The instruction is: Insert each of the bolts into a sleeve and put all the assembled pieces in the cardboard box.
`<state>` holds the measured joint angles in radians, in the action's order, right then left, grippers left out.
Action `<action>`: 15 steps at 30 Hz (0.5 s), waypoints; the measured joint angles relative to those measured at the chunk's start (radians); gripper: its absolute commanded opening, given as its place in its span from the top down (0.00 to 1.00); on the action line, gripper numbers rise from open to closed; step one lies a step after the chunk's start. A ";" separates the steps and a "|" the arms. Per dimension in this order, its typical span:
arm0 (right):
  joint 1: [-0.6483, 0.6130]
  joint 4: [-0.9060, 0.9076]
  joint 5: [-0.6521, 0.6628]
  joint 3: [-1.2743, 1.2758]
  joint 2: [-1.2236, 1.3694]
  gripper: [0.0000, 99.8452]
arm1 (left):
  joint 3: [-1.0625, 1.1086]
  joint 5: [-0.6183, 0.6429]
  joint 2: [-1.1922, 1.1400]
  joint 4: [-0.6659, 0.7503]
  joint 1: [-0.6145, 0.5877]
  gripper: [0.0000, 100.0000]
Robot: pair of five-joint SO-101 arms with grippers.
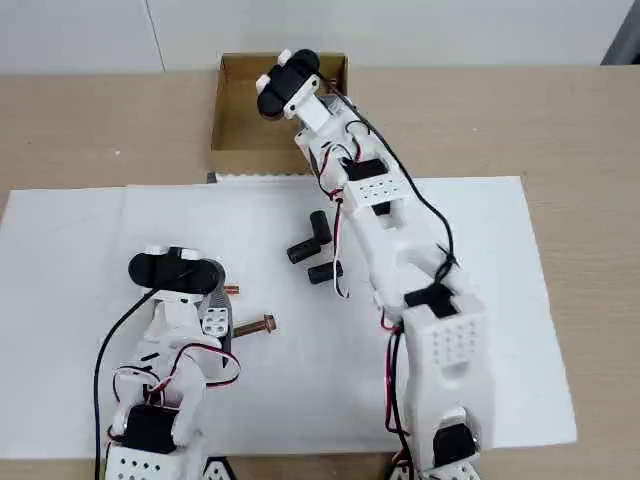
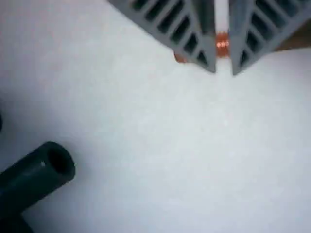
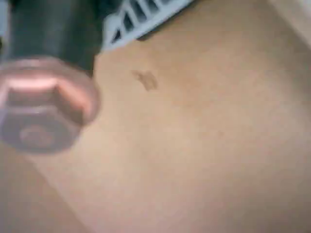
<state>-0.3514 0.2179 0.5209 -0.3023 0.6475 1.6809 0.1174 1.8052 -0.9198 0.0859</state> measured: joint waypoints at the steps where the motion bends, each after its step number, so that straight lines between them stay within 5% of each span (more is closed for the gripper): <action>1: 0.000 0.000 0.002 -0.031 0.032 0.83 | 0.000 0.000 0.000 0.000 0.000 0.99; 15: 0.000 0.008 0.002 -0.158 0.107 0.82 | 0.000 0.000 0.000 0.000 0.000 0.99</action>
<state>-0.3514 0.2256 0.5224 -0.4603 0.7549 1.6809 0.1174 1.8052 -0.9198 0.0859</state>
